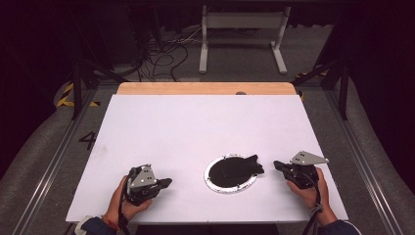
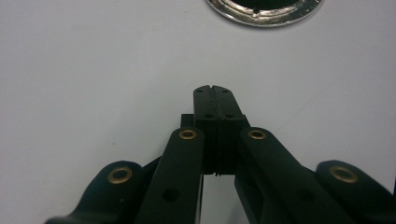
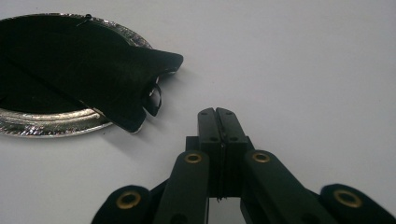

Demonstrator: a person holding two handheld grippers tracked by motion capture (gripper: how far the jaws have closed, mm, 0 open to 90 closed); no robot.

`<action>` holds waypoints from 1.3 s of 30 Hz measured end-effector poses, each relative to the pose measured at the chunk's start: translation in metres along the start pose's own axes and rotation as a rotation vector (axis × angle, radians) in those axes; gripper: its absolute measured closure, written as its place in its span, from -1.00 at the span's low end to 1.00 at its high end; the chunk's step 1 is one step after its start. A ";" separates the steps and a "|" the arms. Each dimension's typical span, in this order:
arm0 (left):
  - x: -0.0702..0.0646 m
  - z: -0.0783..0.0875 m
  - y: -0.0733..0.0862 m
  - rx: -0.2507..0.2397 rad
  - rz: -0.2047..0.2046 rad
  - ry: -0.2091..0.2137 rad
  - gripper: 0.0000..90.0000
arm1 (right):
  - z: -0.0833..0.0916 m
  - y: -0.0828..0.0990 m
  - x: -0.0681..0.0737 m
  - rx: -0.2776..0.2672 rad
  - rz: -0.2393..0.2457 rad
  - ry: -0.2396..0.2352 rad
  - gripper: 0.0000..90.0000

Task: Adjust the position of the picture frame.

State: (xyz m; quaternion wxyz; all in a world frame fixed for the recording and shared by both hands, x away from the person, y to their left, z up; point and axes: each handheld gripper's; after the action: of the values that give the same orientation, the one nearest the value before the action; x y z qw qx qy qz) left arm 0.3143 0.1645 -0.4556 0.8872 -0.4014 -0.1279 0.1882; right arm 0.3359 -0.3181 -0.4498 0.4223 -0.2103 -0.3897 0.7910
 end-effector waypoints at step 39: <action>-0.049 -0.084 -0.066 0.053 -0.155 0.209 1.00 | -0.036 -0.018 0.015 0.054 0.048 -0.063 1.00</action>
State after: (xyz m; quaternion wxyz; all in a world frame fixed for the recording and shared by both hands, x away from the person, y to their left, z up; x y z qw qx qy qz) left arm 0.3175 0.0473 -0.4634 0.9178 -0.3843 -0.0605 0.0796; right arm 0.3601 -0.2837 -0.4572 0.3961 -0.1829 -0.3761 0.8174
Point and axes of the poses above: each handheld gripper's, and its own axes: z roughly backward along the jaws, y roughly out of its underside, x roughly to its left, and after that the axes turned 4 degrees about -z, right-handed
